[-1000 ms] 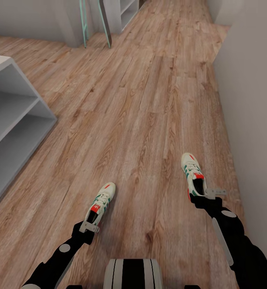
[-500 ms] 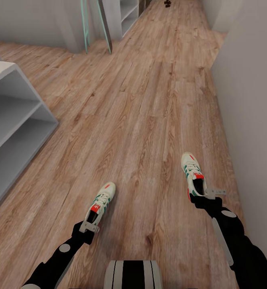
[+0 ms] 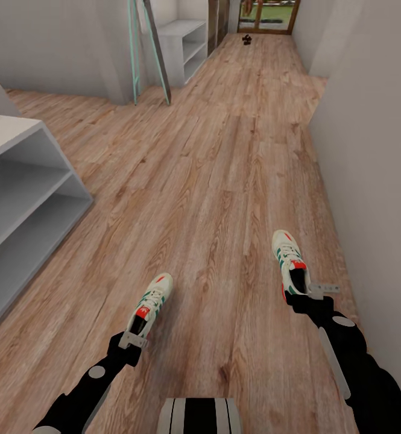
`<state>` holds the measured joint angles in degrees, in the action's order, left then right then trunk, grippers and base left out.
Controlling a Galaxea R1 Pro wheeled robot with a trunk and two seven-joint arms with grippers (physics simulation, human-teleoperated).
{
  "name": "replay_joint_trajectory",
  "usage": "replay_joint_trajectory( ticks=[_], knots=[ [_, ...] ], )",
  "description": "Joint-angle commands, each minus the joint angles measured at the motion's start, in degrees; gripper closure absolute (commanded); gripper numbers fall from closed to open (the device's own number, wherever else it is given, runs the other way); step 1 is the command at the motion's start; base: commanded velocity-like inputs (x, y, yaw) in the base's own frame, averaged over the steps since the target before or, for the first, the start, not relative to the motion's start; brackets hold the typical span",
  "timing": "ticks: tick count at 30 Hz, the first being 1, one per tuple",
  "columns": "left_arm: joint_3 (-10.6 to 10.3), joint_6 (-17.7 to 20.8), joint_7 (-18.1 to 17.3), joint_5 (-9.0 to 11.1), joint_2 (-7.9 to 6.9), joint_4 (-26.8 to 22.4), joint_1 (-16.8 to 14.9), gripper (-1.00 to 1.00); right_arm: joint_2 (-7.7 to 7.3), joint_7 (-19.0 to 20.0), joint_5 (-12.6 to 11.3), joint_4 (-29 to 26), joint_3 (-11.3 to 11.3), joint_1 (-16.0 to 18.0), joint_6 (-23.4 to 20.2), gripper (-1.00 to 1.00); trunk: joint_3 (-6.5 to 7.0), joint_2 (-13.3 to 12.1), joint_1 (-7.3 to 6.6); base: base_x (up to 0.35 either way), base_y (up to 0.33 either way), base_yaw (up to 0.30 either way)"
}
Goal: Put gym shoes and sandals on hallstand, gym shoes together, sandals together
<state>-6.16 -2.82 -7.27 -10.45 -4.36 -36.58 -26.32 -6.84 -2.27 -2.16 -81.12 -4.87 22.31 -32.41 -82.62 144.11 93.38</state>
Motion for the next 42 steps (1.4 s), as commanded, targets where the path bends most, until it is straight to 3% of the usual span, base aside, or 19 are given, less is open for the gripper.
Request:
replay_joint_trajectory(
  ticks=[1,5,13,18,20,22,23,24,26,28,31,38,42],
  knots=[
    [0.1,-0.3,0.1,-0.6,-0.03,0.0,0.0,1.00,-0.02,-0.2,-0.3,0.1,0.0,0.0,-0.2,1.00,0.29,0.0,-0.03,0.000,0.000,0.000],
    [0.3,-0.4,0.5,-0.2,-0.03,-0.4,0.0,1.00,0.01,-0.2,-0.1,0.6,0.1,0.0,1.4,1.00,1.53,-0.1,-0.13,0.000,0.000,0.000],
    [3.1,-0.4,5.1,0.1,0.07,0.0,0.0,1.00,0.07,-0.2,-0.1,2.3,0.1,-0.9,13.6,1.00,4.02,-0.2,-0.34,0.000,0.000,0.000],
    [7.4,-0.3,6.1,0.2,0.29,0.2,0.0,1.00,0.07,-0.3,0.7,2.9,0.1,-4.3,18.8,1.00,5.57,-0.2,-0.47,0.000,0.000,0.000],
    [10.3,-0.4,6.4,0.2,0.43,0.4,0.3,1.00,0.07,-0.4,1.7,4.1,0.1,-8.3,20.9,1.00,6.20,-0.3,-0.52,0.000,0.000,0.000],
    [11.8,-0.5,7.0,0.5,0.46,0.9,1.5,1.00,0.07,-0.5,2.0,5.6,0.1,-11.2,23.4,1.00,6.82,-0.3,-0.57,0.000,0.000,0.000],
    [12.8,-0.6,7.3,0.9,0.49,1.2,2.4,1.00,0.07,-0.5,2.1,6.8,0.1,-12.8,25.4,1.00,7.13,-0.3,-0.60,0.000,0.000,0.000],
    [15.0,-2.0,7.9,3.0,0.51,1.6,5.0,1.00,1.06,-0.5,2.4,11.3,0.2,-16.6,32.0,1.00,7.44,-0.3,-0.62,0.000,0.000,0.000],
    [15.7,-3.8,8.0,4.0,0.51,1.8,6.0,1.00,1.90,-0.4,2.4,13.5,0.2,-17.7,34.8,1.00,8.07,-0.3,-0.67,0.000,0.000,0.000],
    [16.5,-8.6,8.2,6.3,0.51,2.0,8.5,1.00,3.37,-0.3,2.4,18.5,0.2,-19.3,41.6,1.00,8.69,-0.4,-0.73,0.000,0.000,0.000],
    [16.9,-12.0,8.5,8.3,0.50,2.3,11.4,1.00,3.99,-0.3,2.5,23.2,0.2,-19.9,47.2,1.00,9.62,-0.4,-0.80,0.000,0.000,0.000],
    [16.9,-16.6,9.5,13.9,0.43,2.7,15.5,1.00,4.28,-0.4,2.3,26.3,0.1,-20.1,49.8,1.00,11.50,-0.5,-0.98,0.000,0.000,0.000],
    [16.9,-16.7,9.6,14.0,0.49,2.8,15.7,1.00,4.26,-0.5,2.3,26.3,0.1,-20.1,49.9,1.00,12.39,-0.6,-1.09,0.000,0.000,0.000]
  ],
)
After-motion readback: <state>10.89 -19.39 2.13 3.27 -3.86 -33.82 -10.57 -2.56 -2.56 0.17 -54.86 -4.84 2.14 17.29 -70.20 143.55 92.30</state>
